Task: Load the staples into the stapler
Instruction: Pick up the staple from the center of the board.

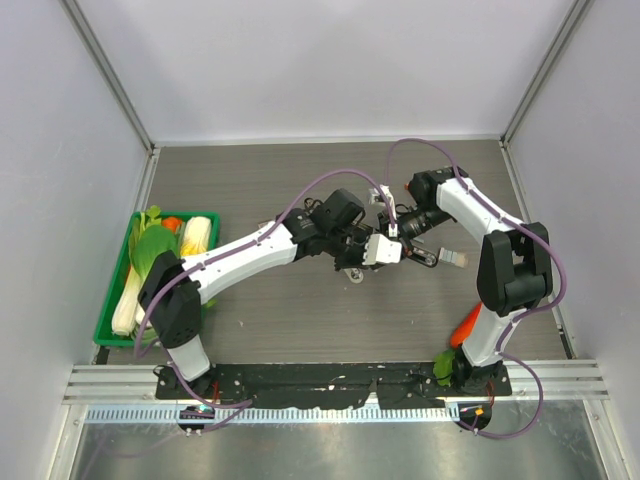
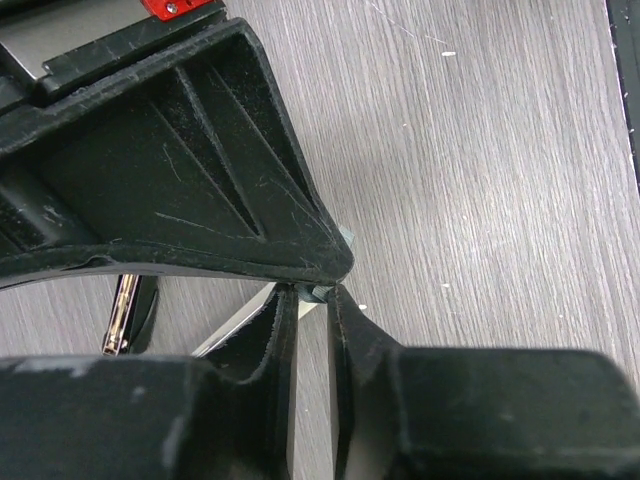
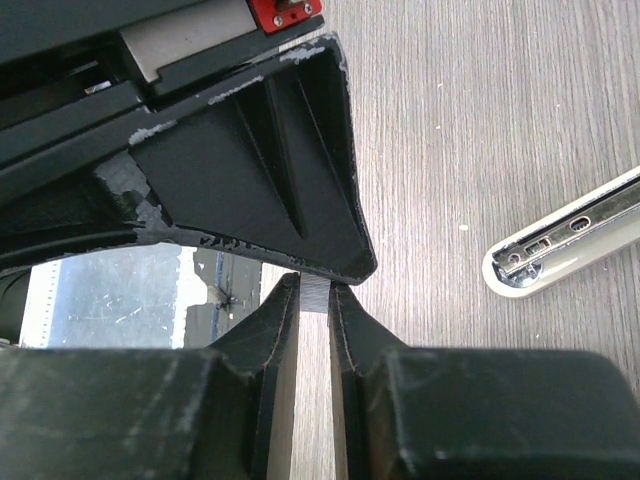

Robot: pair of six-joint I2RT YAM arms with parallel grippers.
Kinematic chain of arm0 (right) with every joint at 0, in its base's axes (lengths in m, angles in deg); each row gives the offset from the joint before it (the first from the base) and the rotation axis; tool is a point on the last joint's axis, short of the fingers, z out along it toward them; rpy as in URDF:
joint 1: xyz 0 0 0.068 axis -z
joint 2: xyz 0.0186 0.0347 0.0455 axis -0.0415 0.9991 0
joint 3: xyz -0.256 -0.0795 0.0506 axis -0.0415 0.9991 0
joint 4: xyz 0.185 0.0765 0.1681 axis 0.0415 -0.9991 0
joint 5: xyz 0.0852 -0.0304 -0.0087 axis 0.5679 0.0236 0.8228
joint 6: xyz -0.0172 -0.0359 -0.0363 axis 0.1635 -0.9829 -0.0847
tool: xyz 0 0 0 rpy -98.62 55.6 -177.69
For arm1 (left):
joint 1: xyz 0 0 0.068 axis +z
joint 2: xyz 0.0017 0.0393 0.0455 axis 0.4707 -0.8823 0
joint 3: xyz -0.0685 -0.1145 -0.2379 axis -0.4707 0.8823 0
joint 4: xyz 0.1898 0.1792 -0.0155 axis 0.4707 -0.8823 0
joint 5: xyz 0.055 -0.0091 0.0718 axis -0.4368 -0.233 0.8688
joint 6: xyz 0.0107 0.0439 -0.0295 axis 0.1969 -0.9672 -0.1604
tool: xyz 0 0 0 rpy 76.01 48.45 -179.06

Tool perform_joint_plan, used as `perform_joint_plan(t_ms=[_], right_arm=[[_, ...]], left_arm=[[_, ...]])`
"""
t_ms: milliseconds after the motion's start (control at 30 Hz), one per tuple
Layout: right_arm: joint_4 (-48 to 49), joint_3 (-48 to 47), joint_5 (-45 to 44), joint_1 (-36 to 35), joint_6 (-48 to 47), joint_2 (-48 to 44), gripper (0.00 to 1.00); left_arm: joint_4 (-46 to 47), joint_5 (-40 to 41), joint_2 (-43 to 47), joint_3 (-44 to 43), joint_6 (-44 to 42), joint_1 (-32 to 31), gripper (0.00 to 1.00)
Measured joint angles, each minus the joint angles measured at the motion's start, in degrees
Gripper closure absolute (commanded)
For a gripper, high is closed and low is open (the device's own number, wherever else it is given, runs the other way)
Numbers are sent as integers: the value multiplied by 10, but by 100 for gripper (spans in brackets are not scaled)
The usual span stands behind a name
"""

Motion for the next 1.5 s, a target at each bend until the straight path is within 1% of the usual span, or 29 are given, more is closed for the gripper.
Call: perform_joint_plan(t_ms=[33, 100, 200, 300, 333, 433, 567, 767, 867, 933, 1000, 1167, 1300, 1367, 1467, 1500], right_arm=[[0, 0, -2, 1, 0, 0, 87], [0, 0, -4, 1, 0, 0, 87], [0, 0, -9, 1, 0, 0, 86], [1, 0, -12, 1, 0, 0, 79], [1, 0, -12, 1, 0, 0, 73], [0, 0, -11, 2, 0, 0, 63], [2, -2, -8, 18, 0, 0, 59], [9, -13, -12, 54, -3, -6, 57], [12, -13, -25, 58, -5, -23, 56], [18, -9, -50, 59, 6, -55, 56], [45, 15, -85, 61, 32, -101, 54], [184, 142, -229, 61, 111, -304, 51], [277, 215, -304, 55, 122, -428, 45], [322, 245, -328, 44, 120, -476, 45], [360, 276, -359, 6, 111, -526, 43], [372, 281, -369, -13, 108, -535, 38]], left_arm=[[0, 0, -1, -1, 0, 0, 97], [-1, 0, -3, -1, 0, 0, 100], [0, 0, -5, -2, -1, -1, 100], [0, 0, -7, -2, -2, -1, 100], [0, 0, -7, -2, -2, -2, 100], [1, 5, -7, -2, -2, -2, 100], [9, 7, -5, 7, -1, -3, 100], [28, 9, 8, 40, 17, -10, 100], [37, 11, 13, 47, 39, -10, 100], [43, 11, 13, 48, 58, -9, 100], [47, 11, 13, 48, 77, -6, 100], [56, 5, 12, 47, 149, 10, 100], [50, -19, -3, 19, 220, 37, 100], [45, -41, -19, -9, 261, 56, 100], [47, -66, -28, -23, 316, 76, 100], [46, -73, -28, -23, 334, 82, 100]])
